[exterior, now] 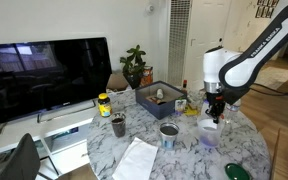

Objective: Take the packets out the jar

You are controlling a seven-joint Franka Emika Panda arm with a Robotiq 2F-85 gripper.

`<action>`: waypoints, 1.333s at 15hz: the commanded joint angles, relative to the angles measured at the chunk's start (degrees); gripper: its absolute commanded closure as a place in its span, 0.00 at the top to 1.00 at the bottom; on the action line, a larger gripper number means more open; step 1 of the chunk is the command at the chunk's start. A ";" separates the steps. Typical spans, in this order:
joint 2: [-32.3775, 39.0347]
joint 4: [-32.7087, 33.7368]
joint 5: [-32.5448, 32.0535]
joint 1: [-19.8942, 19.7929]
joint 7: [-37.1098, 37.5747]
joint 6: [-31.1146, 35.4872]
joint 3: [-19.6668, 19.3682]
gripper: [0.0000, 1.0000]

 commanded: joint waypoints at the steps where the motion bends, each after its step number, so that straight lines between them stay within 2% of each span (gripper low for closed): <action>1: -9.86 0.80 -9.48 2.40 11.86 -12.70 0.93 0.01; 5: -14.56 6.38 -17.81 3.39 21.96 -27.85 7.19 0.01; 8: -13.25 10.63 -23.07 4.53 26.61 -36.02 11.73 0.01; 9: -14.29 8.86 -19.26 3.92 22.90 -31.80 9.46 0.05; 13: -13.86 10.32 -21.64 4.87 25.41 -34.69 11.26 0.05; 14: -13.77 10.32 -21.78 4.82 25.41 -34.70 11.20 0.01; 16: -13.43 10.81 -29.25 5.11 29.09 -39.15 13.41 0.01; 20: -12.37 11.88 -36.51 7.32 32.32 -46.79 15.90 0.01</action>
